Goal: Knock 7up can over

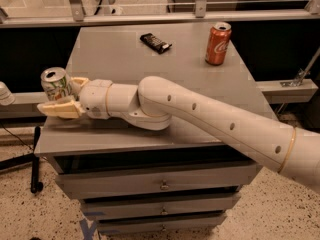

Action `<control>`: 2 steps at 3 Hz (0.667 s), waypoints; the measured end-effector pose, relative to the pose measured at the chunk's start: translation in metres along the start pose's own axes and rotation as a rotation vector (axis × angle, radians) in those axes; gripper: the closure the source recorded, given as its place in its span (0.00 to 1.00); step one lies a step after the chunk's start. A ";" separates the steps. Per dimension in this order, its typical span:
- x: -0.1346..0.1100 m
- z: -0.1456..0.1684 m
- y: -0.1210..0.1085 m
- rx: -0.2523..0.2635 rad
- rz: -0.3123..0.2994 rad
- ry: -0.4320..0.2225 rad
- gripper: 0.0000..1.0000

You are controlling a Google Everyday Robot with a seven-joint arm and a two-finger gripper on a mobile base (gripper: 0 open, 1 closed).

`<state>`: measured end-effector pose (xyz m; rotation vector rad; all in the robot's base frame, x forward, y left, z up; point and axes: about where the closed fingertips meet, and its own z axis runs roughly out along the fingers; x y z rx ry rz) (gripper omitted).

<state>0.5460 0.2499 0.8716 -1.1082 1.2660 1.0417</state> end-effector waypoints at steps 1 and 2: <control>-0.003 -0.009 0.000 0.003 -0.005 0.010 0.62; -0.019 -0.042 -0.004 0.021 -0.033 0.059 0.86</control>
Offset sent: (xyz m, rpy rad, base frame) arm -0.0040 -0.1103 0.0492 -0.1618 -0.0576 -0.0698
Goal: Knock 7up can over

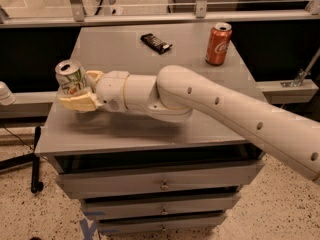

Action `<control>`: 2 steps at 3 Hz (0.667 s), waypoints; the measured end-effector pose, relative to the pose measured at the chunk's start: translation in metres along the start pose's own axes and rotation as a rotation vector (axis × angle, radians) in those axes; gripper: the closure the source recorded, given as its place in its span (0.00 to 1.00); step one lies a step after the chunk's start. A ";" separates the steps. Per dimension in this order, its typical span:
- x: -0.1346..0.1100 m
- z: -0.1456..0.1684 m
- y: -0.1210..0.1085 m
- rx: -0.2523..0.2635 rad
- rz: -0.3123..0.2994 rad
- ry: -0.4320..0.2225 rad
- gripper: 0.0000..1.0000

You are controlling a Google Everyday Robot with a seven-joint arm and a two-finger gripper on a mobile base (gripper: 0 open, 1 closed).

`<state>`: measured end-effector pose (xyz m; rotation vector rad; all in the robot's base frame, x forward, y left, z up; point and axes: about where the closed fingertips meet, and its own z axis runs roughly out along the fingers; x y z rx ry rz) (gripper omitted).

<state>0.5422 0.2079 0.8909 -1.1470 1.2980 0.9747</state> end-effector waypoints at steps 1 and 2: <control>-0.025 -0.058 -0.012 0.023 -0.040 0.092 1.00; -0.057 -0.100 -0.014 0.007 -0.101 0.253 1.00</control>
Offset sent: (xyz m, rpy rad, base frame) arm -0.0233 -0.1926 0.0737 -0.5864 0.0590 0.0183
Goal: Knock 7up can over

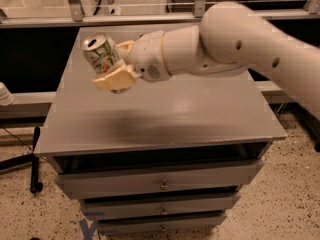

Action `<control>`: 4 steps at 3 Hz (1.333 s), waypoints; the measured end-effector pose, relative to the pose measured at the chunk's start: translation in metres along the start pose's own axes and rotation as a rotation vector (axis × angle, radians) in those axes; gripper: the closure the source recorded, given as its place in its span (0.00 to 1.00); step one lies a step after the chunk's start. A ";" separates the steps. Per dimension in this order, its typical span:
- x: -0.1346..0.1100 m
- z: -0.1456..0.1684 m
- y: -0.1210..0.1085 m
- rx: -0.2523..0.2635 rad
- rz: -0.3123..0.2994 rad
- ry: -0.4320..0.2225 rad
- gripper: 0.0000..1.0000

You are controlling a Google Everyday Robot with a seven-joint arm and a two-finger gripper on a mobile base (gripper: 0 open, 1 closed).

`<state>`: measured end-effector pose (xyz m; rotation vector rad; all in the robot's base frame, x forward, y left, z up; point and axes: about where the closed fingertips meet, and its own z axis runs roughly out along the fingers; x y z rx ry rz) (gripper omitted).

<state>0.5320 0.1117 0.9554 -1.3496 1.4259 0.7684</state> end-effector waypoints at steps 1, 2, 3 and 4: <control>0.008 -0.026 -0.001 -0.040 -0.019 0.214 1.00; 0.052 -0.051 0.000 -0.082 0.045 0.470 1.00; 0.097 -0.078 0.021 -0.150 0.128 0.701 1.00; 0.129 -0.099 0.044 -0.207 0.194 0.877 1.00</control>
Offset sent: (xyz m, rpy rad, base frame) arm -0.0539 -0.1392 -0.0877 -0.8610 0.4293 0.0636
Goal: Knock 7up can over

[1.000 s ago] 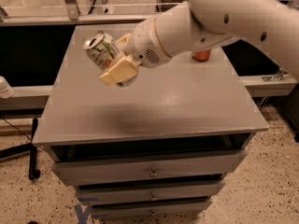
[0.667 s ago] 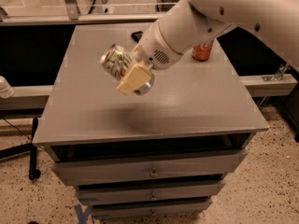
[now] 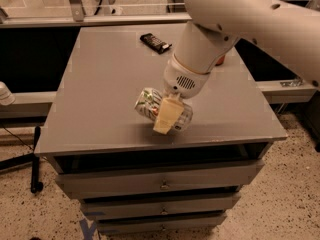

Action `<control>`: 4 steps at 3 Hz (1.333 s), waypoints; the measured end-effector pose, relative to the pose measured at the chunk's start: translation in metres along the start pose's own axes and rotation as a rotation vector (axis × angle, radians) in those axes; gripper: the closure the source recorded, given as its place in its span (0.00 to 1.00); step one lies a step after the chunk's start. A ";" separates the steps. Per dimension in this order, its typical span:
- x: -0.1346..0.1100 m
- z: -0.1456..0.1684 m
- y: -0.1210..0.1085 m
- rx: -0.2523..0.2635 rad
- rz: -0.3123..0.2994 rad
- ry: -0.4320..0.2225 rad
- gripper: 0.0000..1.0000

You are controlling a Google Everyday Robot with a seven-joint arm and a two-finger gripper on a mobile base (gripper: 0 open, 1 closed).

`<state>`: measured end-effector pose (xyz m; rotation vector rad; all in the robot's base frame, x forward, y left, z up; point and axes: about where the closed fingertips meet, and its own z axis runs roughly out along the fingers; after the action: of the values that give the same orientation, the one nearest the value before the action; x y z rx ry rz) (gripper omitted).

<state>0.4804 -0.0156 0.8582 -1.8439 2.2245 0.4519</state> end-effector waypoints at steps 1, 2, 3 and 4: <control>0.018 0.004 0.005 0.013 0.046 0.085 1.00; 0.022 0.005 0.004 0.094 0.081 0.113 1.00; 0.017 0.009 -0.004 0.179 0.107 0.101 1.00; 0.012 0.014 -0.010 0.241 0.136 0.075 0.84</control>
Offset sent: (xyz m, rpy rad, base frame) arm 0.0020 -0.0167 -0.0128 -0.1640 -0.1417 -0.1861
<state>0.4879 -0.0230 0.8396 -1.6201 2.3447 0.1303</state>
